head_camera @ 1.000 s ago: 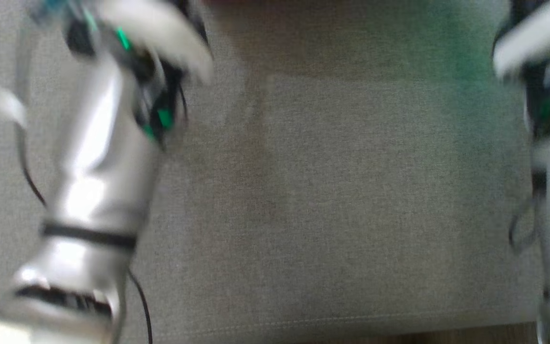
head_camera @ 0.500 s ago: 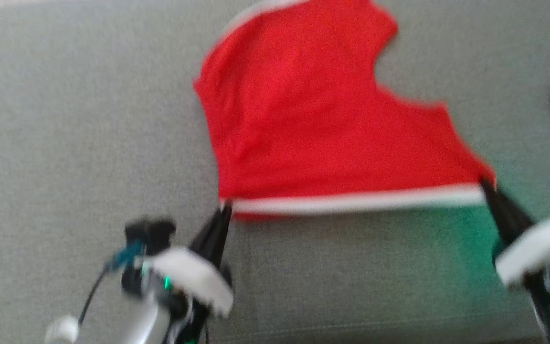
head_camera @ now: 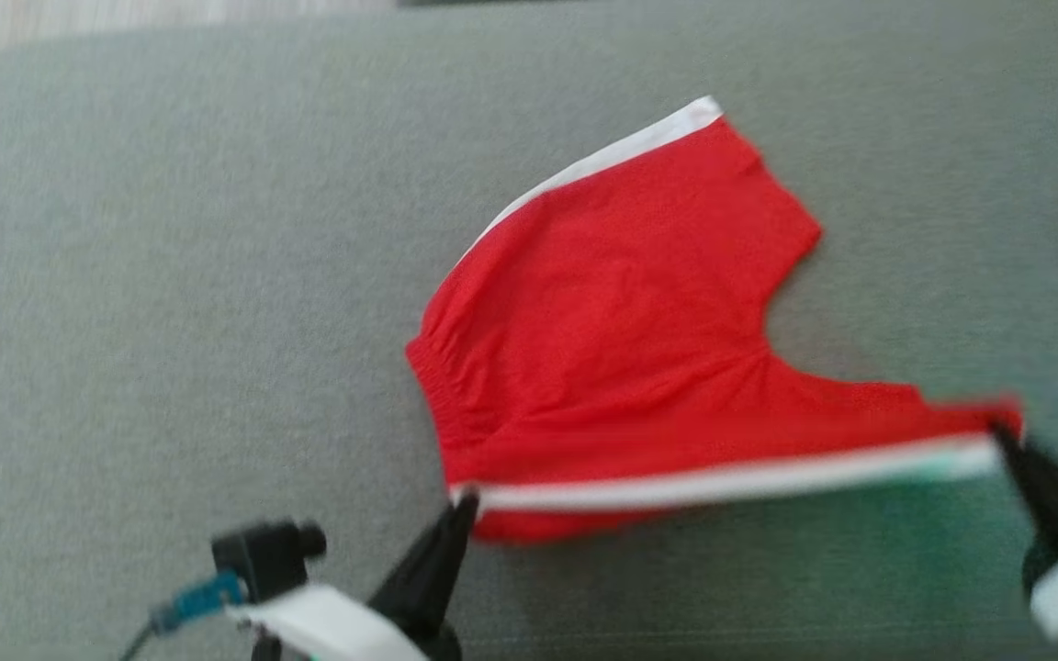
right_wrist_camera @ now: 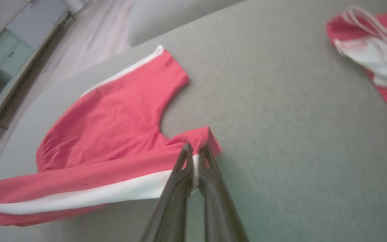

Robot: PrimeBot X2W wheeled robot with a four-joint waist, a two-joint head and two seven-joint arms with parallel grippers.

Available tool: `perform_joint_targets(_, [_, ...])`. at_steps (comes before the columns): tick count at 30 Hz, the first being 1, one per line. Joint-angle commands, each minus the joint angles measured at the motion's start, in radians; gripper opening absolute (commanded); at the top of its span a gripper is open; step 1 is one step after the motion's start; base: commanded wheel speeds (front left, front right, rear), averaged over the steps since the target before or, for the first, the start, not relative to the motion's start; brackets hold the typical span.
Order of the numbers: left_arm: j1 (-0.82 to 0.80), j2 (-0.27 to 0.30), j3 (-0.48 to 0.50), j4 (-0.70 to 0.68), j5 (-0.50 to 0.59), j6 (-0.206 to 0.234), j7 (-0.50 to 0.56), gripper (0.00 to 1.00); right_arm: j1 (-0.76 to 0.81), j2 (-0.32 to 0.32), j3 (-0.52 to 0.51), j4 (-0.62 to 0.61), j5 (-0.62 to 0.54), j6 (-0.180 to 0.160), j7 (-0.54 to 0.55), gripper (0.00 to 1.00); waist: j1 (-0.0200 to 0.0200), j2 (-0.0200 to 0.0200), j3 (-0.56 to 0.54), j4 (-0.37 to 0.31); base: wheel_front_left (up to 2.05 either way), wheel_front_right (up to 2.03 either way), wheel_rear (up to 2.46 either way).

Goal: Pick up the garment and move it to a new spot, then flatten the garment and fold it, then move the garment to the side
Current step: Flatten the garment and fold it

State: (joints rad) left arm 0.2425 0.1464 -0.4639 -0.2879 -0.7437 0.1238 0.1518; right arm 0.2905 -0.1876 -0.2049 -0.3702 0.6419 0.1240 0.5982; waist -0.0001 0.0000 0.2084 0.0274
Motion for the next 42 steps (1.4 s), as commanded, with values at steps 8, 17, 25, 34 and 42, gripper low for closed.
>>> perform_joint_targets(8, [-0.237, -0.062, 0.045, -0.056, -0.071, 0.000, 0.044, 0.00, -0.414, -0.115, 0.017, 0.054, -0.029, 0.007, 0.166, 0.00, 0.0001, 0.0000, 0.170, 0.126, 0.00, 0.00, 0.00])
perform_joint_targets(17, [-0.478, -0.088, 0.022, 0.066, -0.075, 0.029, 0.051, 0.00, -0.773, -0.154, 0.065, 0.299, -0.050, 0.007, 0.293, 0.00, 0.0001, 0.0000, 0.228, 0.208, 0.00, 0.00, 0.00])
perform_joint_targets(25, [-0.579, -0.095, -0.021, 0.162, -0.095, 0.041, 0.008, 0.00, -0.940, -0.193, 0.137, 0.456, -0.090, 0.007, 0.303, 0.00, 0.0001, 0.0000, 0.259, 0.249, 0.00, 0.00, 0.00])
perform_joint_targets(34, [-0.642, -0.096, -0.065, 0.225, -0.135, 0.061, -0.049, 0.00, -1.023, -0.218, 0.166, 0.570, -0.115, 0.007, 0.273, 0.00, 0.0001, 0.0000, 0.278, 0.271, 0.00, 0.00, 0.00])
perform_joint_targets(42, [-0.666, -0.096, -0.087, 0.272, -0.136, 0.077, -0.074, 0.00, -1.046, -0.210, 0.178, 0.616, -0.105, 0.007, 0.229, 0.12, 0.0001, 0.0000, 0.285, 0.278, 0.00, 0.00, 0.00])
